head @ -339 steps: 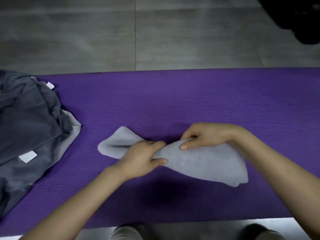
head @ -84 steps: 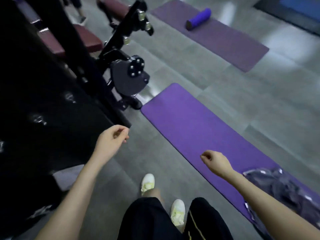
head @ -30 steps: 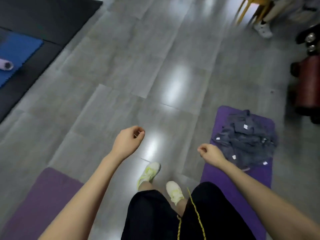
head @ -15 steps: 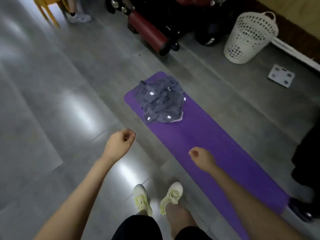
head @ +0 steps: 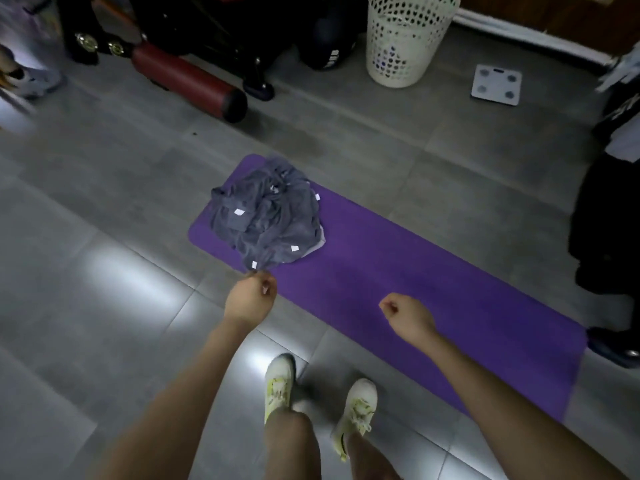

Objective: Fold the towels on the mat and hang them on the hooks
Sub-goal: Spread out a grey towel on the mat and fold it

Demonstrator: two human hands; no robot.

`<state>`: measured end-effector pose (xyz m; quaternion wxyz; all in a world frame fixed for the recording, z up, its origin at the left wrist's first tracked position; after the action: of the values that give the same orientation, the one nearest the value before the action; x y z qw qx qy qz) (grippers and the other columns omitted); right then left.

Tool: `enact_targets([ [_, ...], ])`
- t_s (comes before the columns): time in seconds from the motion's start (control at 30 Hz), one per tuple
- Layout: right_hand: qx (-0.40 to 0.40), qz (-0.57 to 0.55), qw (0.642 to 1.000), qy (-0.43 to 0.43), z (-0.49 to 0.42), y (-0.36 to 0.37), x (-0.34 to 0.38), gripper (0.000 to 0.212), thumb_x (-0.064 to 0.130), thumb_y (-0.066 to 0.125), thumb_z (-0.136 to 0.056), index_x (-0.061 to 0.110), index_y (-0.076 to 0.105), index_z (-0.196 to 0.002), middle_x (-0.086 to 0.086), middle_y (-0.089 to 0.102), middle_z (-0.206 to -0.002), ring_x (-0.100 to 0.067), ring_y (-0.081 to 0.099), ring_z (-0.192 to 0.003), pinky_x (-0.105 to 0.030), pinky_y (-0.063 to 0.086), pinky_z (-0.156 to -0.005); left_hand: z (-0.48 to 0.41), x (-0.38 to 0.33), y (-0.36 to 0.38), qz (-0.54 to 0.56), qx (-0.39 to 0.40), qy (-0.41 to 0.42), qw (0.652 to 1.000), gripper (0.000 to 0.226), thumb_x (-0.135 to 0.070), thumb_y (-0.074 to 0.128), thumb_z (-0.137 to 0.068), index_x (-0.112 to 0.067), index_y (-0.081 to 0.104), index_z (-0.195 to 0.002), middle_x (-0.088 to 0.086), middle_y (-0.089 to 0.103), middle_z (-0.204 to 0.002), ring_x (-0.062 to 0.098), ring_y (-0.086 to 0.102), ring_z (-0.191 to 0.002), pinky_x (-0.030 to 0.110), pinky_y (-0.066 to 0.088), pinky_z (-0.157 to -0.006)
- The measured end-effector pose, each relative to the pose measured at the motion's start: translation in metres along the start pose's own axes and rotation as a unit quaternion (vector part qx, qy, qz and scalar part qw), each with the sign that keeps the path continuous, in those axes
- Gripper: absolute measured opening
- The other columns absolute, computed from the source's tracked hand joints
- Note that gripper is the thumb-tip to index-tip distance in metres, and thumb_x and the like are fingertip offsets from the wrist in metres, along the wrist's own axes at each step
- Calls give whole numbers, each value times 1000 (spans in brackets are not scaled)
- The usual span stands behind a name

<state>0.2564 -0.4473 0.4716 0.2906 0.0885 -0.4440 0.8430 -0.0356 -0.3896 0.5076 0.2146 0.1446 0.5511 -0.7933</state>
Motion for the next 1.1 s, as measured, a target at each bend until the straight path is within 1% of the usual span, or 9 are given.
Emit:
enact_targets([
  [0.17, -18, -28, 999, 8, -66, 22, -8, 18, 20, 47, -94, 20, 64, -100, 2, 68, -104, -20, 61, -93, -28, 47, -74, -68, 20, 53, -27, -49, 17, 998, 23, -23, 52, -93, -3, 64, -97, 19, 63, -89, 38, 59, -82, 34, 42, -67],
  [0.27, -42, -56, 998, 4, -124, 52, -16, 16, 19, 48, -94, 20, 64, -99, 2, 69, -101, -20, 61, -91, -31, 49, -75, -117, 47, 102, -43, -69, 77, 994, 17, -17, 58, -90, -4, 66, -98, 21, 64, -90, 41, 60, -79, 39, 47, -68],
  [0.43, -97, -99, 990, -3, -235, 124, -42, 18, 21, 52, -94, 14, 65, -105, -4, 69, -101, -25, 62, -93, -33, 49, -77, -215, 111, 198, -153, -114, 162, 968, 37, -29, 39, -87, -6, 64, -75, 17, 60, -68, 36, 55, -53, 34, 44, -47],
  [0.5, -102, -105, 989, -7, -278, 160, -53, 19, 21, 51, -94, 15, 64, -106, -3, 69, -100, -23, 62, -93, -30, 47, -74, -254, 133, 230, -202, -131, 170, 956, 31, -25, 44, -86, -6, 63, -71, 16, 58, -64, 35, 54, -51, 32, 43, -46],
  [0.57, -107, -115, 987, -14, -319, 194, -64, 19, 22, 51, -94, 17, 64, -107, -1, 69, -101, -22, 62, -95, -30, 47, -75, -293, 154, 258, -254, -136, 163, 944, 12, -16, 63, -80, -4, 62, -77, 18, 59, -70, 36, 56, -60, 36, 45, -52],
  [0.63, -108, -123, 986, -25, -357, 223, -72, 19, 22, 50, -95, 17, 63, -108, -1, 68, -103, -21, 62, -95, -29, 46, -77, -330, 176, 283, -309, -143, 145, 929, 19, -9, 74, -68, -4, 61, -81, 20, 59, -74, 37, 57, -66, 40, 46, -57],
  [0.93, -158, -128, 977, -68, -465, 306, -98, 21, 23, 49, -95, 17, 62, -111, 2, 67, -107, -17, 61, -97, -30, 49, -81, -440, 252, 352, -395, -222, 160, 877, 55, 1, 82, -44, 0, 61, -95, 22, 56, -76, 37, 56, -66, 39, 46, -55],
  [1.03, -174, -109, 976, -67, -472, 318, -100, 21, 22, 49, -95, 17, 62, -111, 1, 68, -107, -18, 62, -97, -30, 49, -82, -454, 266, 354, -379, -247, 190, 871, 49, 14, 74, -44, 6, 62, -90, 25, 56, -68, 38, 57, -59, 39, 46, -52],
  [1.1, -174, -100, 978, -63, -468, 326, -99, 21, 22, 50, -95, 17, 62, -111, 0, 68, -107, -18, 62, -97, -31, 49, -82, -457, 274, 352, -358, -245, 224, 872, 38, 18, 73, -42, 5, 62, -77, 23, 54, -61, 36, 57, -53, 37, 46, -52],
])
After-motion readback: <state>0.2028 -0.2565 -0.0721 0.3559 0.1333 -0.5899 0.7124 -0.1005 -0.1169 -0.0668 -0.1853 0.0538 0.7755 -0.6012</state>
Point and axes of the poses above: each hand's wrist, its own z-axis away from the middle knuckle, its own y-axis out of the palm, x = y × z, the point moved 3 cm from there along -z, towards the middle knuckle
